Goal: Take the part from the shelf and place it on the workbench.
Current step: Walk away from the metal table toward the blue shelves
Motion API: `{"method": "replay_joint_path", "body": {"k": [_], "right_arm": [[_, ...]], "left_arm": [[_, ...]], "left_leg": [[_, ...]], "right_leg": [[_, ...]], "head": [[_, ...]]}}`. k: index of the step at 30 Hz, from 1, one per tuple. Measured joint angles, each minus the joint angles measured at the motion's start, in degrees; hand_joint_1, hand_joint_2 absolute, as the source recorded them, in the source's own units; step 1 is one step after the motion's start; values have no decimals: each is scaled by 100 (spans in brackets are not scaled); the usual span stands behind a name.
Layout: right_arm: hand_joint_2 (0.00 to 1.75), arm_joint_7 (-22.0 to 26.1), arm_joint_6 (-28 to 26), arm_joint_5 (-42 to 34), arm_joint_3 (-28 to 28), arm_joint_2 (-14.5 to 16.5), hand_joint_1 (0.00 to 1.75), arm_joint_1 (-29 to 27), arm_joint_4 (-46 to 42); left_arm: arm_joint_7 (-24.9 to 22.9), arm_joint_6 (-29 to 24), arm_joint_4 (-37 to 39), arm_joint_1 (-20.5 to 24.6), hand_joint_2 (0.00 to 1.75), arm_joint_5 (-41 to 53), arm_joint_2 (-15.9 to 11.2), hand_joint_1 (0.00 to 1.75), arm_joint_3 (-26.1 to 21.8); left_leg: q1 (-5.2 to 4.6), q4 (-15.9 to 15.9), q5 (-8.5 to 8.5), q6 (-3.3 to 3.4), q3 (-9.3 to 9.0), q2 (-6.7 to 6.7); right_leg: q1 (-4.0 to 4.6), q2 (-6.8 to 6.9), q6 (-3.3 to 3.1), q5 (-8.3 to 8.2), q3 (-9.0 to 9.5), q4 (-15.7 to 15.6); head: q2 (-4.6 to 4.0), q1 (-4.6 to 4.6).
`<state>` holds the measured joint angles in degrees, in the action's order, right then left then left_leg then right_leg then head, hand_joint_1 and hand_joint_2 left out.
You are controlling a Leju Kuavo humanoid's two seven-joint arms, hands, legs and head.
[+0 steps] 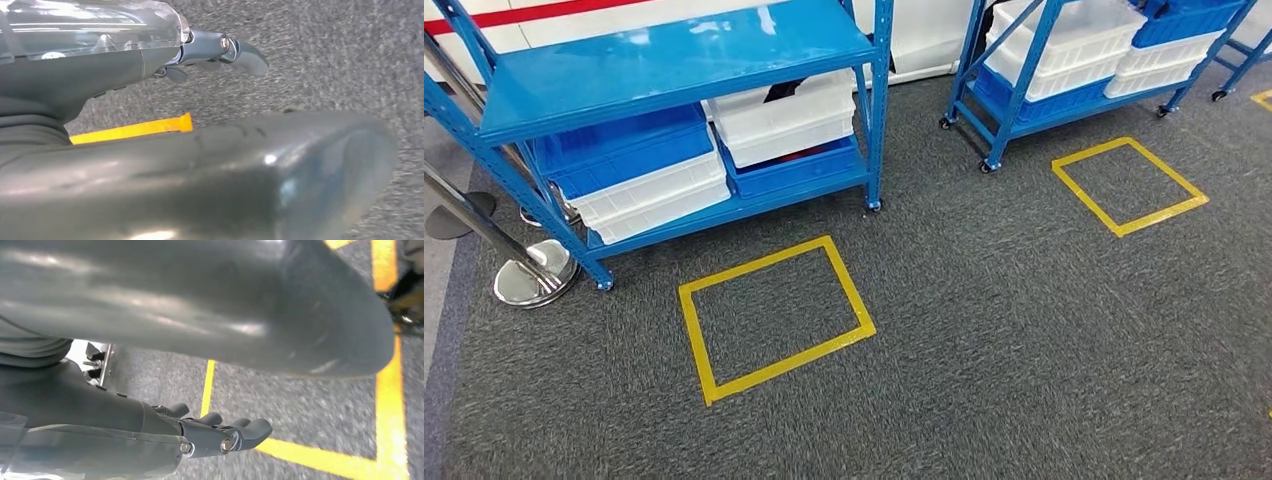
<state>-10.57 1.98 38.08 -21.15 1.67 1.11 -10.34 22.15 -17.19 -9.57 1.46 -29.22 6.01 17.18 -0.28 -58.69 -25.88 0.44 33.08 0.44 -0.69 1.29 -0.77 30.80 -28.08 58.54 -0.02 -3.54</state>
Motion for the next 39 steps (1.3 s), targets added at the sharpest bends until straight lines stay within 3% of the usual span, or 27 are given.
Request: {"method": "replay_joint_path", "body": {"k": [3, 4, 5, 7, 9, 10, 12, 14, 15, 17, 18, 20, 21, 23, 24, 25, 26, 28, 29, 30, 32, 34, 36, 39], "right_arm": [[0, 4, 1, -4, -8, -1, 0, 27, -3], [0, 5, 1, -6, -12, -3, 0, 33, -5], [0, 5, 1, 1, -17, -5, 0, 37, -7], [0, 1, 3, 49, -24, -6, 0, 36, -7], [0, -8, 4, 103, -25, -8, 0, 26, -7], [0, -11, 5, 115, -25, -11, 0, 14, -7], [0, -17, 5, 119, -25, -16, 0, -19, -6], [0, -20, 4, 115, -25, -19, 0, -48, -2], [0, -19, 1, 105, -26, -19, 0, -51, 0], [0, -19, -27, 62, -43, -19, 0, -26, 0], [0, -19, -44, 36, -56, -17, 0, -16, -1], [0, -19, -74, 0, -85, -16, 0, -18, -2], [0, -18, -83, -7, -96, -16, 0, -24, -2], [0, -18, -94, -11, -114, -19, 0, -29, -2], [0, -18, -94, -11, -123, -21, 0, -29, -2], [0, -18, -93, -11, -130, -22, 0, -28, -2], [0, -18, -92, -11, -135, -23, 0, -25, -2], [0, -17, -87, -11, -138, -16, 0, -29, 1], [0, -14, -83, -11, -139, -10, 0, -28, 3], [0, -12, -77, -11, -139, -5, 0, -27, 5], [0, -9, -66, -11, -140, 0, 0, -18, 8], [0, -10, -52, -11, -141, -4, 0, -14, 8], [0, -9, -39, -10, -142, -10, 0, -6, 7], [0, -4, -27, -9, -144, -14, 0, -6, 7]], "left_arm": [[4, 4, 0, -10, 0, 3, -1, 0, 0], [5, 4, 0, -12, 0, 5, -1, 0, -1], [7, 6, 0, -10, 0, 7, 0, 0, -1], [8, 10, 0, -3, 0, 9, -1, 0, -1], [7, 16, 0, -5, 0, 16, 2, 0, 0], [7, 18, 0, -10, 0, 21, 4, 0, 0], [6, 18, 1, -18, 0, 25, 7, 0, 0], [6, 18, 2, -7, 0, 24, 8, 0, 1], [6, 18, 2, 0, 0, 23, 9, 0, 1], [9, 18, 2, 6, 0, 22, 11, 0, 2], [11, 18, 2, 0, 0, 19, 11, 0, 1], [13, 18, 2, 5, 0, 11, 11, 0, 0], [13, 18, 2, 12, 0, 8, 11, 0, 1], [13, 18, 2, 18, 0, 7, 11, 0, 2], [12, 18, 2, 14, 0, 7, 12, 0, 2], [11, 18, 2, 4, 0, 6, 12, 0, 2], [11, 18, 2, -7, 0, 5, 12, 0, 1], [9, 18, 4, -31, 0, 4, 4, 0, 0], [9, 17, 5, -34, 0, 4, -3, 0, 0], [7, 17, 7, -31, 0, 4, -9, 0, 1], [0, 19, 9, -25, 0, 6, -15, 0, 1], [-9, 20, 9, -37, 0, 8, -13, 0, 2], [-16, 20, 9, -30, 0, 8, -11, 0, 2], [-34, 19, 9, -15, 0, 5, -9, 0, 2]], "left_leg": [[19, 136, -37, 97, -137, -46], [32, 175, -41, 124, -207, -64], [41, 204, -45, 146, -264, -81], [35, 211, -83, 168, -308, -134], [36, 210, -148, 164, -379, -220], [41, 209, -188, 151, -438, -279], [51, 209, -280, 109, -558, -400], [47, 185, -377, 48, -627, -513], [45, 175, -413, 14, -642, -556], [41, 131, -439, -51, -660, -594], [42, 47, -439, -78, -652, -541], [44, -394, -512, -132, -429, -338], [49, -753, -616, -155, -213, -226], [63, -1406, -905, -187, 259, -139], [69, -1555, -982, -192, 424, -127], [71, -1516, -946, -186, 490, -121], [71, -1275, -771, -167, 461, -116], [43, -568, -225, -90, 303, -81], [18, -283, -49, -53, 247, -64], [-6, -125, 58, -21, 217, -49], [-21, -14, 66, 24, 179, -51], [11, 83, 93, 84, 28, -61], [33, 150, 62, 136, -119, -68], [27, 158, -57, 162, -234, -81]], "right_leg": [[-11, -3, 114, -9, 46, 132], [-15, -24, 138, 56, -11, 272], [-22, -50, 159, 176, -150, 520], [-31, -93, 200, 468, -603, 1197], [-45, -104, 223, 574, -967, 1570], [-54, -110, 220, 465, -1018, 1482], [-78, -214, 214, -80, -887, 816], [-73, -379, 187, -459, -753, 255], [-61, -428, 157, -536, -728, 139], [-50, -386, 62, -509, -685, 121], [-54, -350, 19, -509, -639, 103], [-60, -278, -61, -455, -532, 79], [-53, -242, -88, -415, -488, 73], [-42, -192, -108, -329, -409, 72], [-38, -176, -110, -279, -354, 72], [-36, -167, -108, -231, -291, 72], [-32, -161, -104, -178, -216, 72], [-20, -145, -85, -73, -77, 69], [-17, -140, -63, -30, -39, 63], [-15, -135, -33, 3, -17, 43], [-8, -132, 44, 3, 30, 46], [-11, -124, 101, -16, 51, 194], [-20, -124, 142, 96, -191, 662], [-23, -126, 193, 498, -851, 1524]], "head": [[0, 0], [0, 0], [0, 1], [0, 1], [0, 1], [0, 1], [0, 2], [0, 1], [0, 1], [0, -1], [0, 0], [0, -1], [0, -1], [0, -1], [0, -1], [0, -1], [0, -1], [0, 0], [0, -1], [0, -2], [0, -3], [0, -2], [0, -2], [0, -2]]}}
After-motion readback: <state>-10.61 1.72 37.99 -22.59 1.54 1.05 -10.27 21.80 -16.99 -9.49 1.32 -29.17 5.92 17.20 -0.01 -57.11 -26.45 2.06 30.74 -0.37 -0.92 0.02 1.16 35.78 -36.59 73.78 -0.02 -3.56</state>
